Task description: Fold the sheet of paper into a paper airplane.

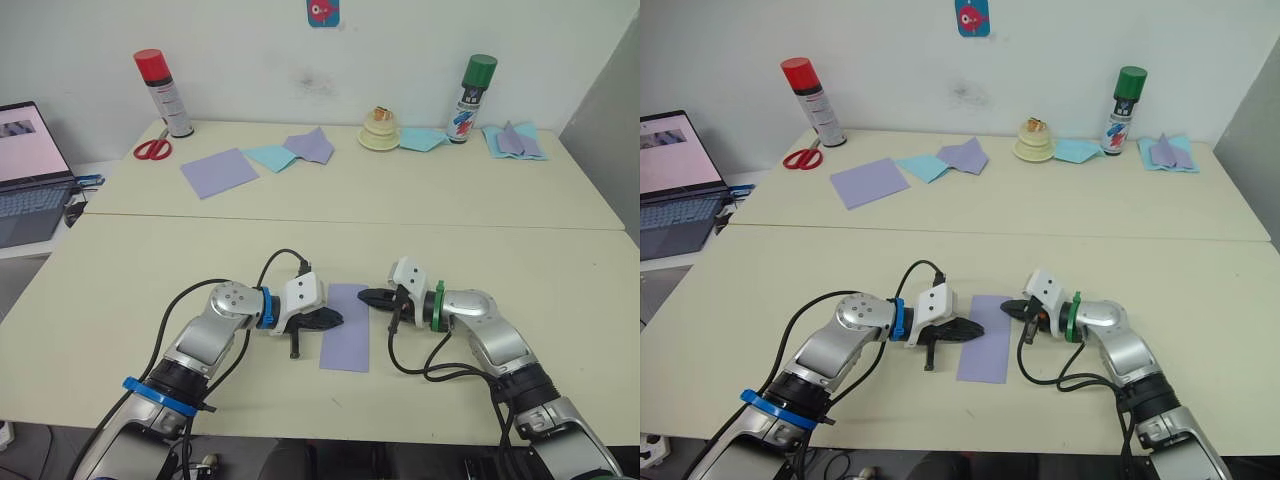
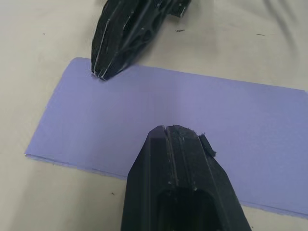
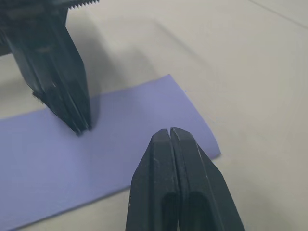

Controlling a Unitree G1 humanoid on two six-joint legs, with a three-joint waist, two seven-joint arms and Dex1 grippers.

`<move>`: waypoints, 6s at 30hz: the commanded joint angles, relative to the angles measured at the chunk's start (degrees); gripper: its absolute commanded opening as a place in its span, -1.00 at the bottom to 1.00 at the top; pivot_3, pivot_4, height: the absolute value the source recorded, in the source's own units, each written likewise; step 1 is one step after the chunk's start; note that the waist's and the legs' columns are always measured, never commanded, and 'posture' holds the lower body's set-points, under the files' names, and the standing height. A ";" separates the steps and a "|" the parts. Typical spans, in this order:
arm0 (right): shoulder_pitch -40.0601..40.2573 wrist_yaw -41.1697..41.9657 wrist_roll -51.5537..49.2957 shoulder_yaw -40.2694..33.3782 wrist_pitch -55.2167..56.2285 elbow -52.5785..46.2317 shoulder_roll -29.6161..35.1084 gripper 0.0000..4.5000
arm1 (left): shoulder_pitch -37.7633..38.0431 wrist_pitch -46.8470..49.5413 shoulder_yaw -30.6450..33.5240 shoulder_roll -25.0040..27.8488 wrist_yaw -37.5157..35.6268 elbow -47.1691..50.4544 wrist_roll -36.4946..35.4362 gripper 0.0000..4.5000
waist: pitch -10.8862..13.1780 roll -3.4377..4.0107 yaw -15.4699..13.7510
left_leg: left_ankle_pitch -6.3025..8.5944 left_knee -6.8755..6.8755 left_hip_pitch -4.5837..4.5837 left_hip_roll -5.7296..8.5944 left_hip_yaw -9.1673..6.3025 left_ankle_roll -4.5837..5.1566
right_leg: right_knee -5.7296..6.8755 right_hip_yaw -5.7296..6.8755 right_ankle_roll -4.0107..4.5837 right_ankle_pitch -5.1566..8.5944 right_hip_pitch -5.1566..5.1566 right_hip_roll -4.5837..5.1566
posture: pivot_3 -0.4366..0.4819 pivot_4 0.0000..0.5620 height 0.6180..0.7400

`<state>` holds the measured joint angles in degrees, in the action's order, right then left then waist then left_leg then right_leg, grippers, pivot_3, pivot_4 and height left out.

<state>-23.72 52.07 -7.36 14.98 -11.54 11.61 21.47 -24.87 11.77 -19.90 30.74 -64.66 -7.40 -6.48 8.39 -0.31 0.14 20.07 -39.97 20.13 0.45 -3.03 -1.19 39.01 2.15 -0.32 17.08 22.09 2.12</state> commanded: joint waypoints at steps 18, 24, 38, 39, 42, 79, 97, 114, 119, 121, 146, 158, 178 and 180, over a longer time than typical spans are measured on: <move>-1.31 -6.72 7.17 1.30 -2.46 6.13 0.60 -0.99 | 1.39 0.74 -1.66 1.21 0.03 -2.55 2.88 -1.00 | -0.13 0.05 0.05 | 0.01 0.02 -0.26 0.00 0.00 0.03 | 0.04 -0.01 0.00 0.00 -0.21 -0.01 | -0.05 -0.47 0.63; -0.67 -8.75 6.31 0.60 -2.26 5.46 0.37 -0.99 | 1.67 0.65 -1.64 1.37 0.19 -2.84 2.98 -1.00 | -0.46 0.07 0.01 | 0.13 0.02 -0.35 0.00 -0.03 0.23 | 0.00 0.00 0.01 0.00 -0.35 -0.01 | -0.05 -0.47 0.63; 5.61 1.06 -2.69 -0.49 -0.01 -9.46 1.14 -0.99 | 1.52 0.94 -1.55 1.59 -0.36 -2.84 2.89 -1.00 | -0.36 0.18 0.02 | 0.13 0.09 -0.23 0.00 -0.02 0.24 | -0.04 -0.02 0.01 0.01 -0.21 0.00 | -0.05 -0.47 0.63; 5.90 1.45 -2.40 0.19 -0.11 -9.62 1.38 -0.99 | 1.51 0.94 -1.56 1.61 -0.41 -2.82 2.88 -1.00 | -0.36 0.18 0.02 | 0.13 0.10 -0.24 0.00 -0.02 0.24 | -0.04 -0.01 0.02 0.01 -0.21 -0.01 | -0.05 -0.47 0.63; 6.08 0.87 -0.11 2.10 0.25 -8.33 1.77 -0.99 | 1.41 0.93 -1.62 1.60 -0.54 -2.86 2.90 -1.00 | -0.34 0.19 0.02 | 0.14 0.11 -0.24 0.00 -0.02 0.24 | -0.04 -0.01 0.03 0.02 -0.20 -0.01 | -0.05 -0.47 0.63; 3.44 -0.75 2.43 2.59 6.16 -0.60 0.07 -0.99 | 2.34 0.73 -2.02 1.77 -0.98 -2.07 3.57 -1.00 | -0.30 0.27 0.09 | 0.14 0.16 -0.20 -0.01 -0.01 0.25 | -0.06 -0.02 0.04 0.04 -0.14 -0.02 | -0.05 -0.47 0.63; 15.38 7.79 3.68 11.91 3.97 -14.99 6.59 -0.99 | 3.06 1.00 -2.40 1.67 -1.05 -1.66 3.74 -1.00 | -0.43 0.18 0.01 | 0.15 0.29 -0.27 -0.01 -0.03 0.26 | -0.09 -0.01 0.05 0.10 -0.20 -0.02 | -0.05 -0.47 0.63; 19.28 6.38 -0.81 8.44 0.33 -25.42 8.82 -0.99 | 3.03 1.73 -1.63 1.17 -0.87 -0.83 2.63 -1.00 | -0.45 0.10 -0.02 | 0.15 0.30 -0.32 0.00 -0.11 0.26 | -0.14 0.04 0.02 0.14 -0.31 -0.02 | -0.05 -0.47 0.63; 15.90 6.17 -6.50 3.03 -6.63 -32.40 10.30 -0.99 | 2.48 5.75 2.13 2.34 -1.61 6.04 -1.61 -1.00 | -0.08 0.14 -0.02 | 0.15 0.25 -0.22 0.00 -0.11 0.25 | -0.08 0.02 0.02 0.14 -0.18 -0.02 | -0.05 -0.47 0.63; 14.67 5.77 -7.98 0.97 -8.94 -34.05 11.07 -0.99 | 2.25 7.91 4.16 3.76 -2.23 9.72 -3.69 -1.00 | 0.12 0.10 -0.01 | 0.13 0.25 -0.10 0.00 -0.13 0.22 | -0.06 0.03 0.03 0.14 -0.06 -0.02 | -0.05 -0.47 0.63; 10.06 4.23 -10.52 -3.47 -16.94 -38.83 17.95 -0.99 | 1.15 4.99 3.91 9.21 -4.93 10.68 -3.22 -1.00 | 0.94 -0.09 -0.15 | 0.01 0.05 0.49 0.03 -0.28 0.00 | -0.09 0.21 0.04 0.12 0.28 0.03 | -0.05 -0.47 0.63; 9.94 4.05 -10.93 -3.61 -18.18 -39.89 18.70 -0.99 | 0.71 2.51 0.99 7.70 -5.58 8.88 -0.72 -1.00 | 0.94 -0.10 -0.14 | 0.00 0.02 0.50 0.04 -0.28 0.00 | -0.07 0.22 0.03 0.12 0.28 0.03 | -0.05 -0.47 0.63; 9.87 4.18 -10.76 -3.11 -18.29 -39.46 18.49 -0.99 | 0.20 1.44 1.87 6.34 -5.45 6.93 -0.87 -1.00 | 0.94 -0.10 -0.18 | 0.00 -0.03 0.50 0.04 -0.28 0.00 | -0.04 0.22 0.03 0.12 0.27 0.03 | -0.05 -0.47 0.63; 9.94 4.26 -10.81 -3.08 -18.37 -39.56 18.58 -0.99 | -0.12 1.92 2.14 6.21 -5.60 7.75 -1.21 -1.00 | 0.94 -0.10 -0.18 | 0.00 -0.04 0.50 0.04 -0.28 -0.01 | -0.04 0.22 0.03 0.12 0.27 0.03 | -0.05 -0.47 0.63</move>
<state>-13.53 56.21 -17.05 12.55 -30.00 -25.83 39.75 -24.11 13.43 -18.60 37.32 -70.47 -1.29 -6.75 9.33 -0.41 -0.04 20.07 -40.01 20.63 0.49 -3.31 -1.19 38.97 2.38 -0.29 17.20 22.36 2.16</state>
